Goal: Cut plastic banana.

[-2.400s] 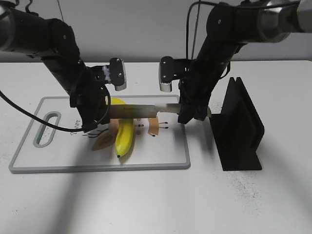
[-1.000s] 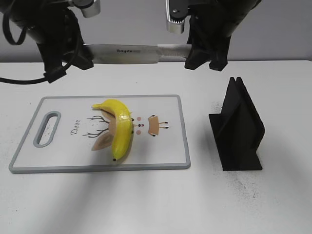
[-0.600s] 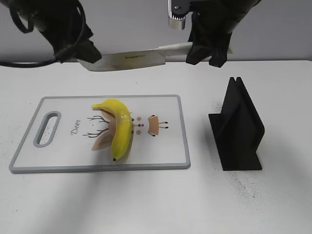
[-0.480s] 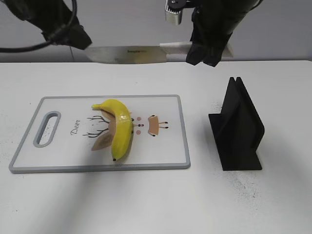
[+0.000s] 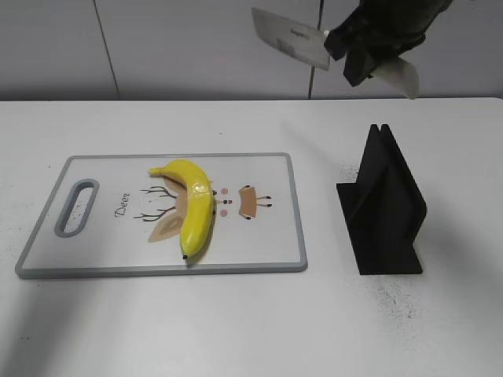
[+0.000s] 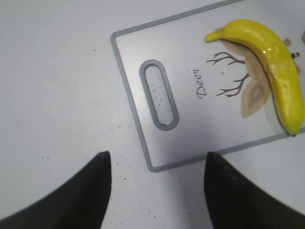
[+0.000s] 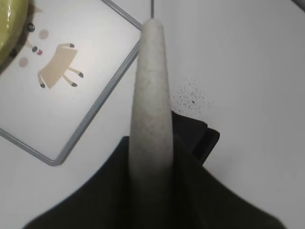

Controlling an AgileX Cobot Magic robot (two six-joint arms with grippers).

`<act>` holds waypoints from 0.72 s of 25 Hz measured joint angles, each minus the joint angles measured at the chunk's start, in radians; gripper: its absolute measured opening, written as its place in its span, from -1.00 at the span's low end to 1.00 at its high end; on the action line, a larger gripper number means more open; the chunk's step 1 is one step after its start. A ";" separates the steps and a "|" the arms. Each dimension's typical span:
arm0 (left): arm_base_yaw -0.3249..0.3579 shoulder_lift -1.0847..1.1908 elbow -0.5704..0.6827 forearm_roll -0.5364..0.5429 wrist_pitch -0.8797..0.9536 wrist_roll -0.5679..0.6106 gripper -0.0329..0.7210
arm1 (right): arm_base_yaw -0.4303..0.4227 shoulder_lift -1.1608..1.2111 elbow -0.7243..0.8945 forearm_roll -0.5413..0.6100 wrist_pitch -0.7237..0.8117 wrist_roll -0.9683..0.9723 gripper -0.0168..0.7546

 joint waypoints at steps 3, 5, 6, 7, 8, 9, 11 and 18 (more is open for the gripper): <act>0.033 -0.026 0.012 0.003 0.001 -0.011 0.64 | 0.000 -0.052 0.042 -0.031 0.004 0.187 -0.54; 0.037 -0.070 0.054 0.004 0.000 -0.014 0.64 | 0.000 -0.109 0.119 -0.045 -0.006 0.260 -0.54; 0.037 -0.103 0.090 0.003 0.000 -0.016 0.64 | 0.000 -0.149 0.178 -0.048 -0.026 0.293 -0.54; 0.037 -0.140 0.125 0.003 0.000 -0.016 0.64 | 0.000 -0.193 0.234 -0.049 -0.056 0.320 -0.54; 0.037 -0.182 0.171 0.003 0.002 -0.016 0.64 | 0.000 -0.232 0.304 -0.051 -0.082 0.352 -0.54; 0.037 -0.218 0.218 0.003 0.002 -0.016 0.64 | 0.000 -0.279 0.372 -0.054 -0.114 0.384 -0.54; 0.037 -0.310 0.304 0.003 0.004 -0.016 0.64 | 0.000 -0.364 0.488 -0.054 -0.168 0.435 -0.54; 0.037 -0.685 0.639 -0.001 -0.135 -0.016 0.64 | 0.000 -0.553 0.752 -0.056 -0.292 0.538 -0.54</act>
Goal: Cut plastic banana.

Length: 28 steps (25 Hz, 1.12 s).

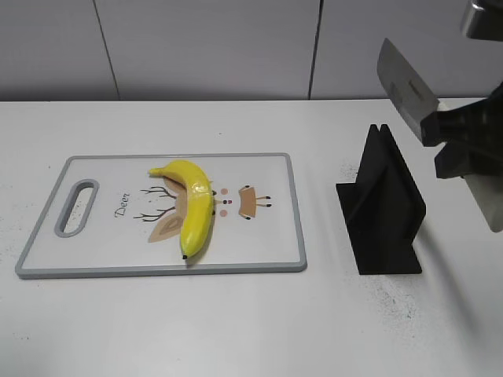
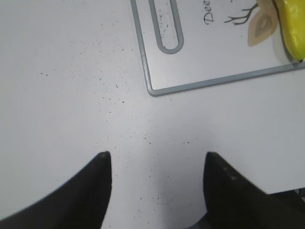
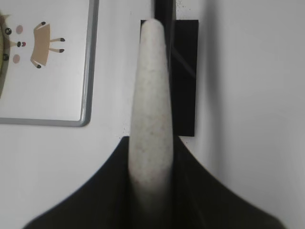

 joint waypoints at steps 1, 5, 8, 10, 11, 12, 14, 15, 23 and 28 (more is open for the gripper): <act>0.000 -0.060 0.048 -0.001 -0.022 0.000 0.64 | 0.000 -0.009 0.014 0.000 -0.003 0.003 -0.54; 0.000 -0.278 0.196 -0.006 -0.045 0.000 0.64 | 0.000 -0.017 0.043 0.000 -0.013 0.007 -0.54; 0.000 -0.443 0.259 -0.006 -0.031 0.000 0.64 | 0.000 -0.017 0.062 -0.001 -0.028 0.008 -0.54; 0.000 -0.532 0.270 -0.004 -0.023 0.000 0.64 | 0.000 -0.017 0.070 -0.001 -0.030 0.009 -0.54; 0.000 -0.575 0.270 -0.002 -0.019 0.000 0.64 | 0.000 -0.017 0.073 -0.001 -0.031 0.009 -0.54; 0.000 -0.617 0.270 -0.002 -0.014 0.000 0.64 | 0.000 -0.017 0.074 -0.001 -0.034 0.009 -0.54; 0.000 -0.685 0.276 -0.006 0.006 0.000 0.63 | 0.000 -0.017 0.074 -0.001 -0.040 0.011 -0.54; 0.000 -0.719 0.280 -0.008 0.015 0.000 0.62 | 0.000 -0.017 0.074 -0.001 -0.044 0.012 -0.54; 0.000 -0.781 0.288 -0.022 0.028 0.000 0.47 | 0.000 0.068 0.074 -0.002 -0.056 0.018 -0.54; 0.000 -0.781 0.288 -0.022 0.027 0.000 0.42 | 0.000 0.125 0.074 -0.003 -0.081 0.018 -0.54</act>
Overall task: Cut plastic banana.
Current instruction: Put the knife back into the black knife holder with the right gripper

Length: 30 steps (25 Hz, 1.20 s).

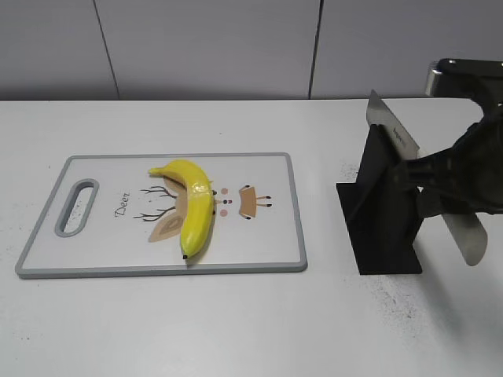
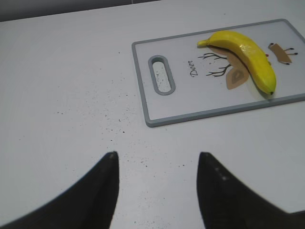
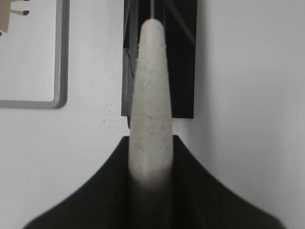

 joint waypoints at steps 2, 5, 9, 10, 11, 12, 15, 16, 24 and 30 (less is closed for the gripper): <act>0.000 0.000 0.000 0.000 -0.001 0.000 0.41 | 0.000 0.020 0.000 0.000 -0.005 0.000 -0.54; 0.000 0.000 0.000 0.000 -0.001 0.000 0.41 | 0.000 0.043 0.000 0.000 -0.009 0.000 -0.54; 0.000 0.000 0.000 0.000 -0.001 0.000 0.41 | 0.000 0.058 0.000 0.001 -0.010 0.001 -0.52; 0.000 0.000 0.000 0.000 -0.001 0.000 0.41 | 0.000 0.058 0.000 0.001 -0.013 0.001 -0.44; 0.000 0.000 0.000 0.000 -0.001 0.000 0.41 | 0.000 0.058 0.000 0.001 -0.020 0.001 -0.26; 0.000 0.000 0.000 0.000 -0.001 0.000 0.41 | 0.000 0.058 0.000 0.001 -0.024 -0.001 -0.02; 0.000 0.000 0.000 0.000 -0.001 0.000 0.41 | 0.000 0.053 -0.016 0.001 -0.024 -0.010 0.59; 0.000 0.000 0.000 0.000 -0.001 0.000 0.41 | 0.000 0.047 -0.029 0.001 -0.024 -0.020 0.64; 0.000 0.000 0.000 0.000 -0.002 0.000 0.41 | 0.000 -0.137 -0.169 0.059 -0.023 -0.372 0.64; 0.000 0.000 0.000 0.000 -0.002 0.000 0.41 | 0.000 -0.382 -0.146 0.214 0.120 -0.656 0.60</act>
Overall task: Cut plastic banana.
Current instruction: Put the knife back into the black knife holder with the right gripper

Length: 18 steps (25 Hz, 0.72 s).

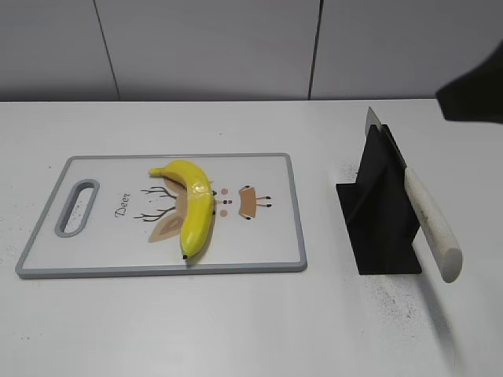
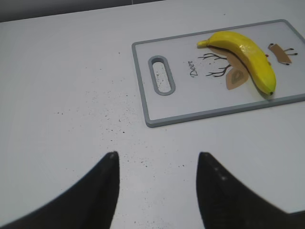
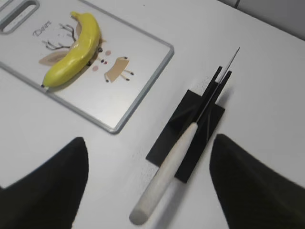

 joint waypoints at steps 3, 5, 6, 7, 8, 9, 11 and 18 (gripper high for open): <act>0.000 0.000 0.000 0.000 0.000 0.000 0.41 | 0.000 -0.131 0.109 0.006 0.040 -0.027 0.59; 0.000 0.000 0.000 0.000 0.000 0.000 0.41 | 0.000 -0.223 0.193 0.006 0.052 -0.031 0.59; 0.000 0.000 0.000 0.000 0.000 0.000 0.41 | 0.000 -0.275 0.236 0.007 0.057 -0.032 0.59; 0.000 0.000 0.000 0.000 0.000 0.000 0.41 | 0.000 -0.329 0.277 0.007 0.060 -0.032 0.59; 0.000 0.000 0.000 0.000 0.000 0.000 0.41 | 0.000 -0.377 0.312 0.007 0.064 -0.033 0.59; 0.000 0.000 0.000 0.000 0.000 0.000 0.41 | 0.000 -0.432 0.339 0.007 0.067 -0.034 0.58; 0.000 0.000 0.000 0.000 0.000 0.000 0.41 | 0.000 -0.530 0.395 0.006 0.085 -0.034 0.58; 0.000 0.000 0.000 0.000 -0.001 0.000 0.41 | 0.000 -0.803 0.448 0.003 0.198 -0.034 0.58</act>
